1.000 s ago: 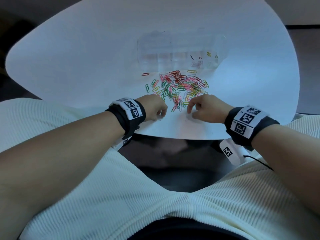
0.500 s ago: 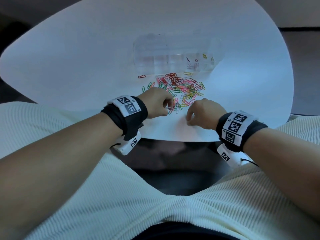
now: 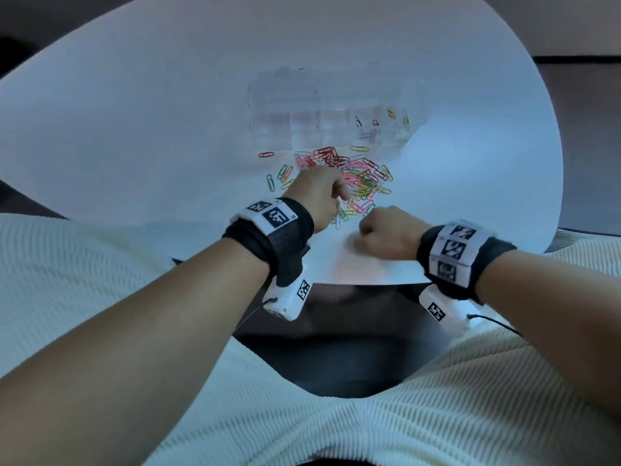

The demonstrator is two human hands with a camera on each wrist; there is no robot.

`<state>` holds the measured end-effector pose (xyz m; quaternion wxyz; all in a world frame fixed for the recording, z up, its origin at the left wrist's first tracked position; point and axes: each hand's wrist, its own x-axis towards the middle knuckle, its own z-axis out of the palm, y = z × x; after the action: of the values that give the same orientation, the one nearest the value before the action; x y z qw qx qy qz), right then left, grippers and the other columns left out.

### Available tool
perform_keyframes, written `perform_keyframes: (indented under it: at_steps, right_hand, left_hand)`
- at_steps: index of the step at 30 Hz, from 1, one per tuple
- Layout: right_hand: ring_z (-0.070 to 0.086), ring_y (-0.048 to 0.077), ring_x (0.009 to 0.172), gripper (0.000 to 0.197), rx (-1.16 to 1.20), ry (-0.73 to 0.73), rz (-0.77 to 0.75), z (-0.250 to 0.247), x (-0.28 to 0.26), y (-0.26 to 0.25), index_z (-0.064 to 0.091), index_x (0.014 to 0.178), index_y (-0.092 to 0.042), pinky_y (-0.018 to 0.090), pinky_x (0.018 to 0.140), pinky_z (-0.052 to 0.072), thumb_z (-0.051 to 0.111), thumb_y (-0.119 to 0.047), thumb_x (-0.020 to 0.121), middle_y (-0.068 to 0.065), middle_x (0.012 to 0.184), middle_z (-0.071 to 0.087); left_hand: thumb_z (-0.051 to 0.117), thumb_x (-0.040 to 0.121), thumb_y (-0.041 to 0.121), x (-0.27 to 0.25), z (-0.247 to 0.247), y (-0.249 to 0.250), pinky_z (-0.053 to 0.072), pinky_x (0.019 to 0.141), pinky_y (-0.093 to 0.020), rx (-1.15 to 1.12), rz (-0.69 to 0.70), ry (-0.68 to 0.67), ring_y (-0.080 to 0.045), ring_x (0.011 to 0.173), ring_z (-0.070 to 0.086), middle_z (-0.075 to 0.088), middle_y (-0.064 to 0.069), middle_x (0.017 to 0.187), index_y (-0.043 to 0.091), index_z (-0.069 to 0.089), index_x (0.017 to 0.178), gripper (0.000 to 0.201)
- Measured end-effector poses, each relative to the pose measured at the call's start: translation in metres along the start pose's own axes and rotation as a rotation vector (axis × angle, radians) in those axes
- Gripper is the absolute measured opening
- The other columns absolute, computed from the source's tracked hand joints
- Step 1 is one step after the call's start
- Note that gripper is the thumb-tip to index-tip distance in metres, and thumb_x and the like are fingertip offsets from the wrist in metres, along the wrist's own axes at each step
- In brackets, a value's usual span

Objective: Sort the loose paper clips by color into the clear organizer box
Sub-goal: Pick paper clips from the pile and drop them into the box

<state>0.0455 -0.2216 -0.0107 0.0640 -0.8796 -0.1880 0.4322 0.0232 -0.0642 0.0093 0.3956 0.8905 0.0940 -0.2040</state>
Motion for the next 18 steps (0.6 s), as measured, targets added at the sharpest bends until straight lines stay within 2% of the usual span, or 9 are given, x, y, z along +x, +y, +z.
perform_keyframes:
  at_steps: [2,4,6,8,10,12,13,15,18]
  right_hand:
    - [0.035,0.022,0.051,0.024,0.429,-0.012,0.011,-0.016,-0.002,0.008,0.041,0.053,-0.016,0.024,0.049,0.028,0.050,-0.024,0.073,0.006,0.059,0.042]
    - [0.020,0.016,0.047,0.027,0.830,0.074,0.024,-0.032,-0.001,0.014,0.032,0.049,-0.017,0.023,0.049,0.015,0.043,-0.009,0.072,0.006,0.055,0.031]
    - [0.012,0.013,0.048,0.032,1.049,0.113,0.019,-0.044,0.000,0.018,0.022,0.053,-0.017,0.026,0.053,0.009,0.035,0.004,0.074,0.003,0.054,0.027]
    - [0.011,0.013,0.050,0.028,1.174,0.094,-0.011,-0.055,0.002,0.017,0.015,0.065,-0.019,0.026,0.053,0.006,0.030,0.004,0.067,0.003,0.056,0.025]
    - [0.011,0.014,0.051,0.025,1.240,0.084,-0.023,-0.062,0.003,0.018,0.014,0.073,-0.019,0.024,0.050,0.006,0.027,0.001,0.065,0.002,0.054,0.023]
    - [0.012,0.015,0.050,0.020,1.216,0.143,0.001,-0.063,0.008,0.015,0.020,0.067,-0.019,0.021,0.047,0.012,0.032,-0.004,0.070,0.000,0.051,0.021]
    - [0.016,0.016,0.048,0.021,1.108,0.198,0.009,-0.062,0.011,0.013,0.026,0.063,-0.019,0.021,0.047,0.017,0.040,-0.008,0.074,-0.001,0.052,0.024]
    - [0.036,0.017,0.050,0.022,0.674,0.306,0.018,-0.055,0.018,0.009,0.044,0.065,-0.015,0.024,0.051,0.030,0.056,-0.021,0.083,0.000,0.058,0.041]
    - [0.056,0.018,0.076,0.014,0.150,0.396,-0.005,-0.043,0.028,0.009,0.059,0.080,-0.024,0.027,0.064,0.041,0.065,-0.037,0.084,-0.001,0.085,0.061]
  left_hand:
    - [0.044,0.082,-0.011,0.003,0.001,-0.002,0.046,0.064,-0.029,-0.022,-0.048,-0.003,-0.025,0.076,0.057,0.047,0.002,0.077,0.019,0.049,0.080,0.030]
    - [0.035,0.076,-0.013,0.003,0.001,0.001,0.026,0.052,-0.028,-0.038,-0.092,-0.023,-0.021,0.062,0.035,0.032,0.001,0.071,0.019,0.034,0.069,0.033]
    - [0.032,0.068,-0.014,0.001,0.002,0.004,0.011,0.055,-0.030,-0.057,-0.097,-0.040,-0.018,0.061,0.019,0.021,-0.001,0.067,0.020,0.022,0.063,0.036]
    - [0.035,0.066,-0.011,0.000,0.008,0.003,0.012,0.056,-0.029,-0.062,-0.099,-0.063,-0.018,0.060,0.019,0.022,-0.002,0.064,0.020,0.022,0.060,0.035]
    - [0.044,0.069,-0.003,-0.001,0.016,-0.001,0.025,0.055,-0.029,-0.003,-0.108,-0.084,-0.020,0.059,0.032,0.038,-0.001,0.065,0.020,0.032,0.060,0.027]
    - [0.053,0.076,0.015,-0.005,0.022,-0.004,0.038,0.060,-0.029,0.175,-0.082,-0.096,-0.019,0.067,0.049,0.055,0.004,0.075,0.023,0.047,0.072,0.011]
    - [0.055,0.079,0.023,-0.007,0.024,-0.005,0.042,0.062,-0.029,0.282,-0.050,-0.090,-0.019,0.071,0.053,0.059,0.005,0.080,0.025,0.051,0.080,0.005]
    - [0.054,0.086,0.033,-0.006,0.028,-0.007,0.046,0.066,-0.031,0.451,0.021,-0.053,-0.024,0.077,0.058,0.062,0.000,0.088,0.023,0.053,0.092,0.012]
    - [0.054,0.092,0.037,-0.002,0.034,-0.008,0.051,0.070,-0.035,0.537,0.025,-0.024,-0.027,0.083,0.061,0.064,-0.005,0.094,0.018,0.055,0.103,0.022]
